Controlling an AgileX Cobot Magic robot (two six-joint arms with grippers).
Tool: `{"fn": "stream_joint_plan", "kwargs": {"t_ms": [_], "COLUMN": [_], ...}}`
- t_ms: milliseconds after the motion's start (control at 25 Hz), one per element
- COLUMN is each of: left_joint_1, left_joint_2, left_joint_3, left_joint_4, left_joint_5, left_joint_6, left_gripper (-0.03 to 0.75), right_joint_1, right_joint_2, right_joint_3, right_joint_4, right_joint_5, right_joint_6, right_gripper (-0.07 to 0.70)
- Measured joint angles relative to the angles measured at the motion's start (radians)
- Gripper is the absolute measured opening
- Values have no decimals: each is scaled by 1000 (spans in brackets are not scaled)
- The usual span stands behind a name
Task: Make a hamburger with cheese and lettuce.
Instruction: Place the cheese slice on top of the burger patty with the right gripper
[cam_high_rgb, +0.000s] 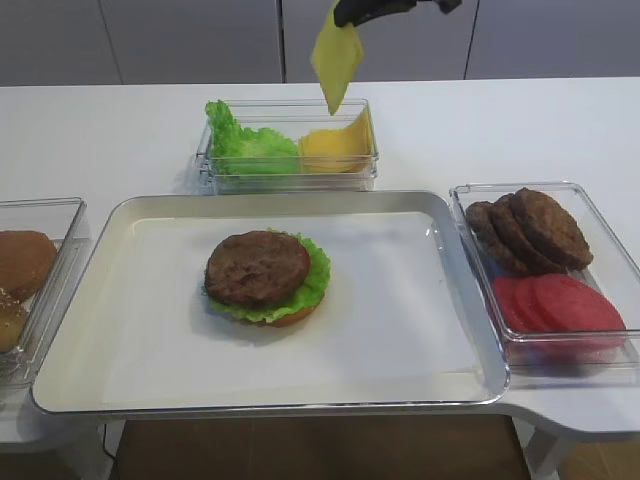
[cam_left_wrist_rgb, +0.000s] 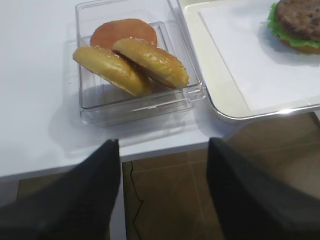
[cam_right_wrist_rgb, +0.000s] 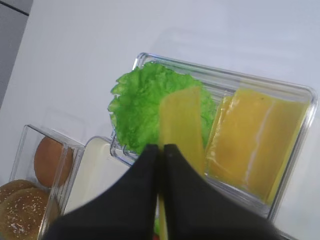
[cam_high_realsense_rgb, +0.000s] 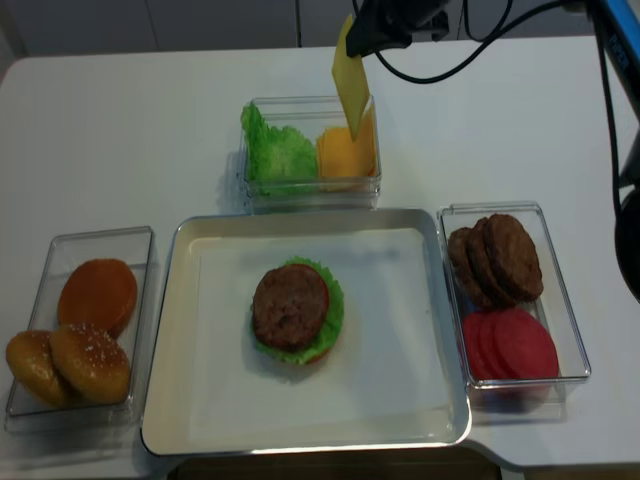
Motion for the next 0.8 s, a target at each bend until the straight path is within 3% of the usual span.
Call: {"fn": "stream_joint_plan", "kwargs": {"t_ms": [440, 800], "left_joint_1": [0, 0], "left_joint_2": [0, 0], "left_joint_3": [0, 0], "left_joint_4": [0, 0], "left_joint_5": [0, 0], "left_joint_6": [0, 0], "left_gripper": [414, 414], "right_joint_1": [59, 78], "right_joint_2": [-90, -226], "right_joint_3": [5, 221], "right_joint_4": [-8, -1], "right_joint_5": [10, 10], "right_joint_6": [4, -47], "right_gripper": [48, 48]}}
